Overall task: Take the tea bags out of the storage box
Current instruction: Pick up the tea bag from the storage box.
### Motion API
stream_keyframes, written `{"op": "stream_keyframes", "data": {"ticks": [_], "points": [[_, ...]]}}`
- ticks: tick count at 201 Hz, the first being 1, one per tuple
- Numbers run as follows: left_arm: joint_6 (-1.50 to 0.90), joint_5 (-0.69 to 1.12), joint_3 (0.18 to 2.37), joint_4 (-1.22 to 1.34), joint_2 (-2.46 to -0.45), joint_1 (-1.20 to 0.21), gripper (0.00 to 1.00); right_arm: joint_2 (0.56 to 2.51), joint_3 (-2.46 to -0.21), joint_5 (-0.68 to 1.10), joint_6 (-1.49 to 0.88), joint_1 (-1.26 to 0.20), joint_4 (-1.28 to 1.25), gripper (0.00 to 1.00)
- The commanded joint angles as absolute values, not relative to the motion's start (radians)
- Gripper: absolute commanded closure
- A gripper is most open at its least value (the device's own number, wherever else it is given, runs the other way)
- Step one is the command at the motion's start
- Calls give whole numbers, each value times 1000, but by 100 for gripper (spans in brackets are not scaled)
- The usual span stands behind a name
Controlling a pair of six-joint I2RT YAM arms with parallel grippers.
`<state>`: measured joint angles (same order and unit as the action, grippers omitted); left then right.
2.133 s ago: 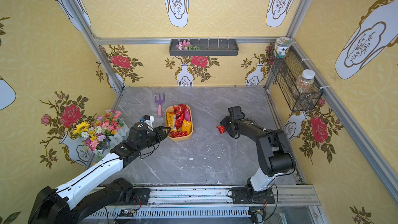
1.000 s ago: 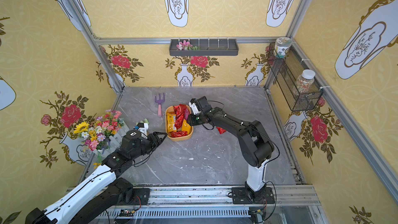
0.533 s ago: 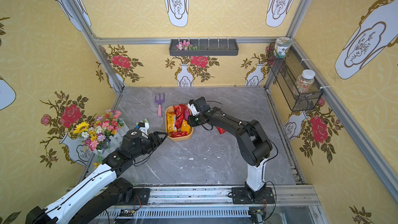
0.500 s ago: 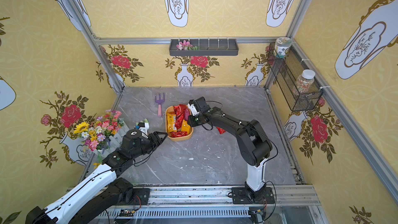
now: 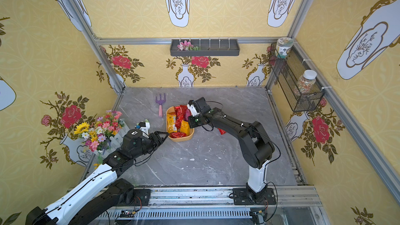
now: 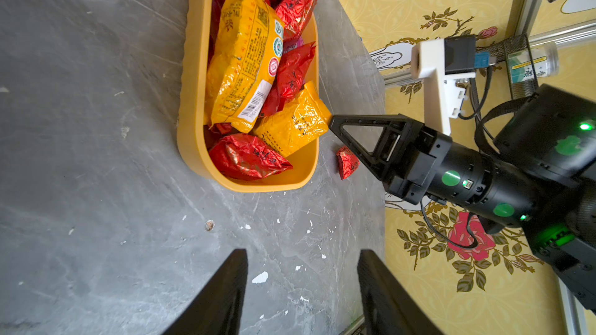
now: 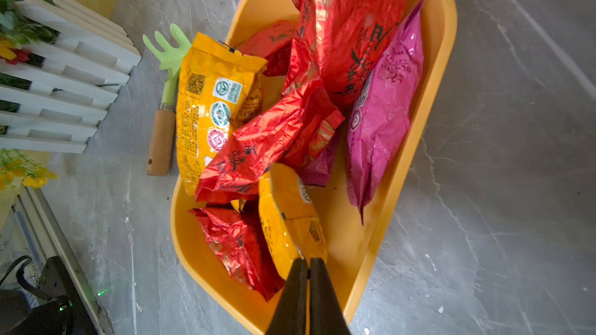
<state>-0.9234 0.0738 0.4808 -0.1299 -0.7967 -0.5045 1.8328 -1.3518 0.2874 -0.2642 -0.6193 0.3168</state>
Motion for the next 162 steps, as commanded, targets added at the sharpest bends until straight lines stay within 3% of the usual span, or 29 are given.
{"op": "stream_keyframes", "data": {"ticks": [1, 78, 127, 162], "points": [[-905, 81, 496, -120, -804, -505, 40, 1805, -1360, 270, -266, -620, 334, 97], [-882, 99, 568, -115, -851, -504, 40, 1662, -1325, 204, -278, -582, 381, 100], [-881, 109, 584, -117, -848, -504, 39, 1489, -1201, 355, -394, -352, 303, 100], [-893, 121, 578, -96, -856, -503, 40, 1486, -1161, 432, -436, -194, 260, 100]]}}
